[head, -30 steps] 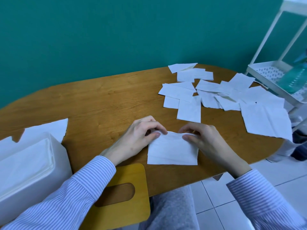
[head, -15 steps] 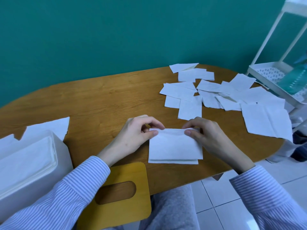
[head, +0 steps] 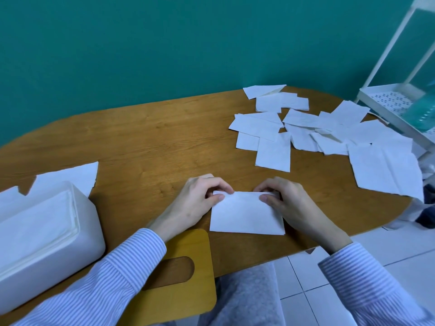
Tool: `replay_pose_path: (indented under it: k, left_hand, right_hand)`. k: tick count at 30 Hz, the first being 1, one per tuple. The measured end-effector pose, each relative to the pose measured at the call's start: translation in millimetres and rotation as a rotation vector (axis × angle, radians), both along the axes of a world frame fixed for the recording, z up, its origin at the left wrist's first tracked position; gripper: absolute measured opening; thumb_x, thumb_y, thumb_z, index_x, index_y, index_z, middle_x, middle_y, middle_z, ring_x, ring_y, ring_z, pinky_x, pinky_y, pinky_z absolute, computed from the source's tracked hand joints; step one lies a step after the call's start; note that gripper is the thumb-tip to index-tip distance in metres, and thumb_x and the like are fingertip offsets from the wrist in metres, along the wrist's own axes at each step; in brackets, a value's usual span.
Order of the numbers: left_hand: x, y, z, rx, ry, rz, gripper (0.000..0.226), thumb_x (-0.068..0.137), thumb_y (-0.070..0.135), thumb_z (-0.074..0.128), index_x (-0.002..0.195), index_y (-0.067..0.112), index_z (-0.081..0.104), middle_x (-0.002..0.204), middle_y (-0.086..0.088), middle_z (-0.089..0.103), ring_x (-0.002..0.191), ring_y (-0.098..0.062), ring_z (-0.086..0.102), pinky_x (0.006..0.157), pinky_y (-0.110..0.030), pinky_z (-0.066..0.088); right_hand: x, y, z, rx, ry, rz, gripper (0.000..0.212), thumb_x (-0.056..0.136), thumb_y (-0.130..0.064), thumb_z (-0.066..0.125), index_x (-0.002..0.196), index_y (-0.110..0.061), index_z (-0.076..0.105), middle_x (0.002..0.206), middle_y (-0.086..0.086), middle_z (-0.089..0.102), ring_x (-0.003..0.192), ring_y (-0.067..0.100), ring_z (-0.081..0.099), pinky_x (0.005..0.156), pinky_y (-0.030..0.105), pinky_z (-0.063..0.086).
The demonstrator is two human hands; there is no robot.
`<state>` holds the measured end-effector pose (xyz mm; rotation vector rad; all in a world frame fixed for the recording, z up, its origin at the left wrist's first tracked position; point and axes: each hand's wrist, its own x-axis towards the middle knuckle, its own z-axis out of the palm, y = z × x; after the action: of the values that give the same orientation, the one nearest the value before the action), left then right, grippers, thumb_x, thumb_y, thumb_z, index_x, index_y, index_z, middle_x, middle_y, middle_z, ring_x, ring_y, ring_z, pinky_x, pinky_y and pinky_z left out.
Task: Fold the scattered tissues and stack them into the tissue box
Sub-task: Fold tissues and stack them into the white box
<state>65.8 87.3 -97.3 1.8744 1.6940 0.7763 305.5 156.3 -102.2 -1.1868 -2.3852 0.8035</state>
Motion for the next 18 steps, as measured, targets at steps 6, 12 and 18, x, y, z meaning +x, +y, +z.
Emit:
replay_pose_path:
  k: [6, 12, 18]
  left_hand:
    - [0, -2, -6, -0.013, 0.067, -0.019, 0.021, 0.097, 0.022, 0.064, 0.109, 0.037, 0.07, 0.102, 0.015, 0.055, 0.098, -0.002, 0.051, 0.081, -0.014, 0.036]
    - [6, -3, -6, -0.012, 0.161, -0.139, 0.024, 0.096, 0.032, 0.063, 0.118, 0.042, 0.064, 0.113, 0.021, 0.049, 0.111, 0.002, 0.039, 0.092, -0.018, 0.035]
    - [6, 3, 4, -0.1, 0.103, -0.206, 0.024, 0.098, 0.022, 0.061, 0.108, 0.043, 0.069, 0.098, 0.012, 0.046, 0.098, 0.001, 0.043, 0.082, -0.022, 0.033]
  right_hand:
    - [-1, -1, -9, 0.132, -0.116, -0.062, 0.02, 0.093, -0.027, 0.064, 0.112, -0.034, 0.064, 0.103, -0.009, 0.052, 0.099, 0.013, 0.046, 0.082, 0.031, 0.042]
    - [1, -5, -3, 0.224, -0.289, 0.036, 0.037, 0.093, -0.038, 0.062, 0.128, -0.041, 0.051, 0.115, -0.013, 0.046, 0.106, 0.011, 0.037, 0.088, 0.032, 0.035]
    - [-2, -2, 15, 0.057, -0.202, 0.169, 0.029, 0.094, -0.023, 0.062, 0.108, -0.044, 0.048, 0.097, -0.02, 0.044, 0.091, 0.001, 0.044, 0.074, 0.021, 0.038]
